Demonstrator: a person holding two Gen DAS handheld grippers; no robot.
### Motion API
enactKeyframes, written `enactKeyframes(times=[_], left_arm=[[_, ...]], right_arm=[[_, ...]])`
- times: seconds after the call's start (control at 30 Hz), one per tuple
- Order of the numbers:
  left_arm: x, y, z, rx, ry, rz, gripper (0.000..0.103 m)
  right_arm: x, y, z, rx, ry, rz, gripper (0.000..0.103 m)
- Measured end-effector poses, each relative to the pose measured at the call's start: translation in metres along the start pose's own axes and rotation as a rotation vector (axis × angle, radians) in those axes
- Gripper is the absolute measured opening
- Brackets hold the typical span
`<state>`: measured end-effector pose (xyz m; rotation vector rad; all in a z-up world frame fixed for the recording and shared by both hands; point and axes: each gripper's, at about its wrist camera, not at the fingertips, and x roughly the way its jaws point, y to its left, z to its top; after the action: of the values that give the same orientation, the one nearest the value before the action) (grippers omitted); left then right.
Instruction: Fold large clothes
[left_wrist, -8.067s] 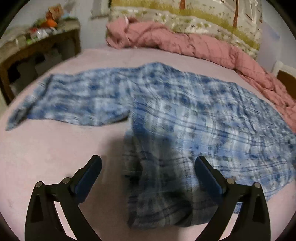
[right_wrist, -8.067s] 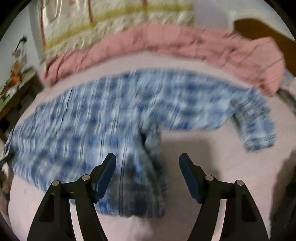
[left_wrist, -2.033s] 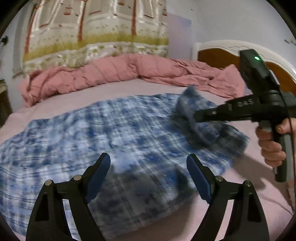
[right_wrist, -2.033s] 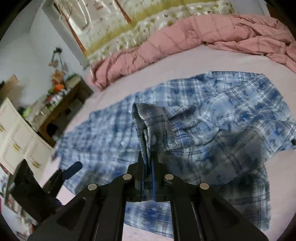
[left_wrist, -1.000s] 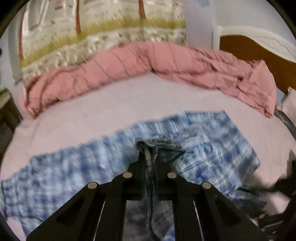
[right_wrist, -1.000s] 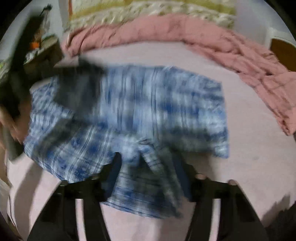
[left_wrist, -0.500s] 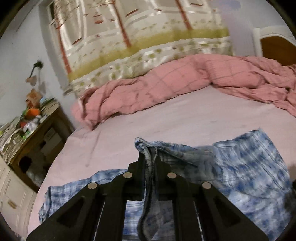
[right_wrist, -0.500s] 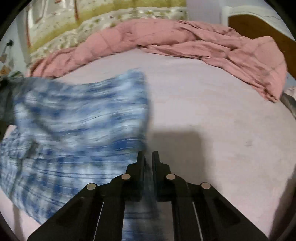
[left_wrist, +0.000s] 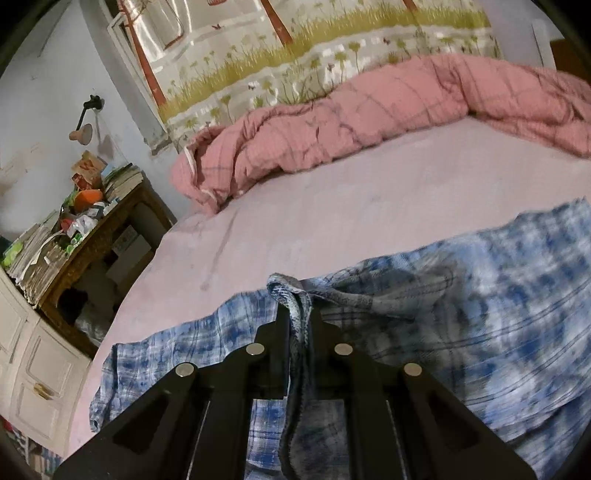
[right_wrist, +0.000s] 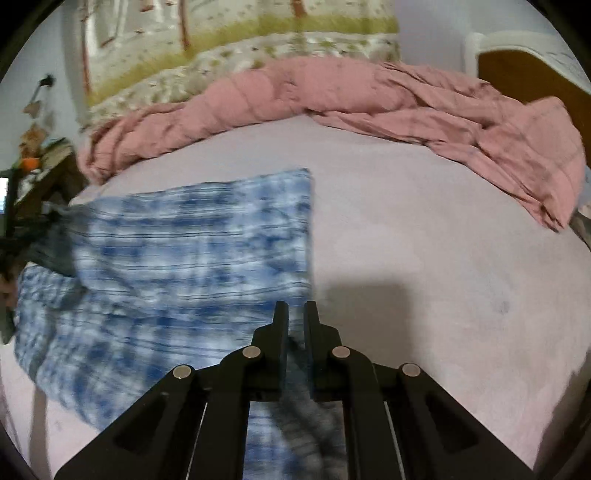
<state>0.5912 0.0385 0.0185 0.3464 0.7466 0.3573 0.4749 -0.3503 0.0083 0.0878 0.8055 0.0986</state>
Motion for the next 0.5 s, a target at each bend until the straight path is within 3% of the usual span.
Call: enactKeyframes(times=[0.07, 0.17, 0.2, 0.23, 0.27, 0.3, 0.33, 0.5], left_arm=[[0.011, 0.0, -0.006, 0.037, 0.017, 0.032, 0.008], [0.019, 0.009, -0.012, 0.023, 0.021, -0.014, 0.018], [0.018, 0.012, -0.014, 0.012, 0.01, -0.021, 0.029], [0.016, 0.016, -0.016, -0.002, -0.003, -0.017, 0.051], [0.014, 0.021, -0.019, -0.021, -0.013, 0.003, 0.063], [0.013, 0.025, -0.022, -0.043, -0.018, 0.029, 0.083], [0.009, 0.034, -0.028, -0.081, -0.026, 0.04, 0.085], [-0.03, 0.078, -0.071, -0.241, -0.102, -0.183, 0.086]], right_arm=[[-0.001, 0.006, 0.0, 0.007, 0.013, 0.031, 0.009], [0.007, 0.014, -0.005, 0.004, 0.052, 0.024, 0.009], [0.013, 0.012, -0.005, 0.001, 0.062, 0.016, 0.009], [0.016, 0.013, -0.006, -0.002, 0.068, 0.014, 0.009], [0.017, 0.012, -0.008, -0.003, 0.071, 0.014, 0.009], [0.019, 0.012, -0.008, -0.002, 0.074, 0.011, 0.009], [0.018, 0.013, -0.009, -0.001, 0.07, 0.007, 0.009], [0.01, 0.018, -0.007, -0.008, 0.009, -0.026, 0.009]])
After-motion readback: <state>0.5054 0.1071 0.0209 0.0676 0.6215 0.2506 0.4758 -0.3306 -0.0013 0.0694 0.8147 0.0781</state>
